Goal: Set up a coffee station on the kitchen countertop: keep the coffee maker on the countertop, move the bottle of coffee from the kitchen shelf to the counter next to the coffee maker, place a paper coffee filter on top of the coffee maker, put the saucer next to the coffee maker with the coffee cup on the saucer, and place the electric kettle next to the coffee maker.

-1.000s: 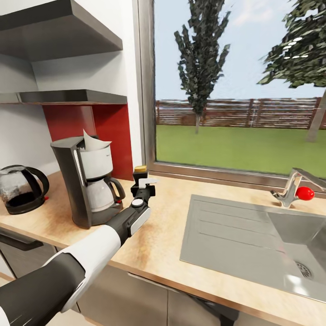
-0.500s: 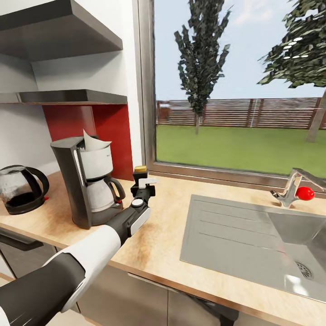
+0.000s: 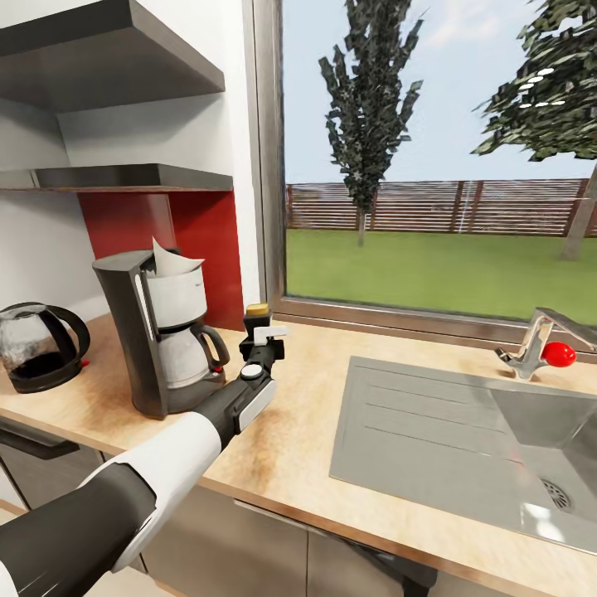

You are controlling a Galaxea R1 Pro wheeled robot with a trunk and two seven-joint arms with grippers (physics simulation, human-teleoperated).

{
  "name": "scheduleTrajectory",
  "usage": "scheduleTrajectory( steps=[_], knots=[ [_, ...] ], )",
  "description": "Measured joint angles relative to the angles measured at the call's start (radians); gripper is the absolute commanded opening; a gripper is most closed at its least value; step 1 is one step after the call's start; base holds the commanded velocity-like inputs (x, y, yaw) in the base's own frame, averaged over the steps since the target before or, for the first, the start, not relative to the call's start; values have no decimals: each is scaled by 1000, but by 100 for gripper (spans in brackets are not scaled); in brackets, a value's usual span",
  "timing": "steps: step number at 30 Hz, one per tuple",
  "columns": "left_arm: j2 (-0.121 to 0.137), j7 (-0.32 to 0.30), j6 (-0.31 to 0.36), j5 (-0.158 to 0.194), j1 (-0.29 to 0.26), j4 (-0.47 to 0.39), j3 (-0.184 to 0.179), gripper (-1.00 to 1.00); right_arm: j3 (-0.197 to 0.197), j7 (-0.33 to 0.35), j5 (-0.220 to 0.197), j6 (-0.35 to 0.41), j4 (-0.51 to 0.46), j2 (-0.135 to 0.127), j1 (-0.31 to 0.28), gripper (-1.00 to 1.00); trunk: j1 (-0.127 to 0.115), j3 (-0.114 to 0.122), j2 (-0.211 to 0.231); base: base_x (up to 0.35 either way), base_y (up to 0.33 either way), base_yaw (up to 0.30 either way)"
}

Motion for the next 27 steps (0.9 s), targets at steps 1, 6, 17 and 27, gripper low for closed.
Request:
scheduleTrajectory(
  steps=[1, 6, 17, 27],
  knots=[
    [0, 0, 0, 0, 0, 0, 0, -100, 0, 0, 0, 0, 0, 0, 0, 100, 0, 0, 0, 0, 0, 0],
    [0, 0, 0, 0, 0, 0, 0, -100, 0, 0, 0, 0, 0, 0, 0, 100, 0, 0, 0, 0, 0, 0],
    [0, 0, 0, 2, 0, 0, -1, -100, 0, 0, 0, 0, 0, 0, 0, 100, 19, -16, -35, 0, 0, 0],
    [0, 0, 0, 0, 0, 0, 0, -100, 0, 0, 0, 0, 0, 0, 0, 100, 50, -41, -91, 0, 0, 0]
  ],
)
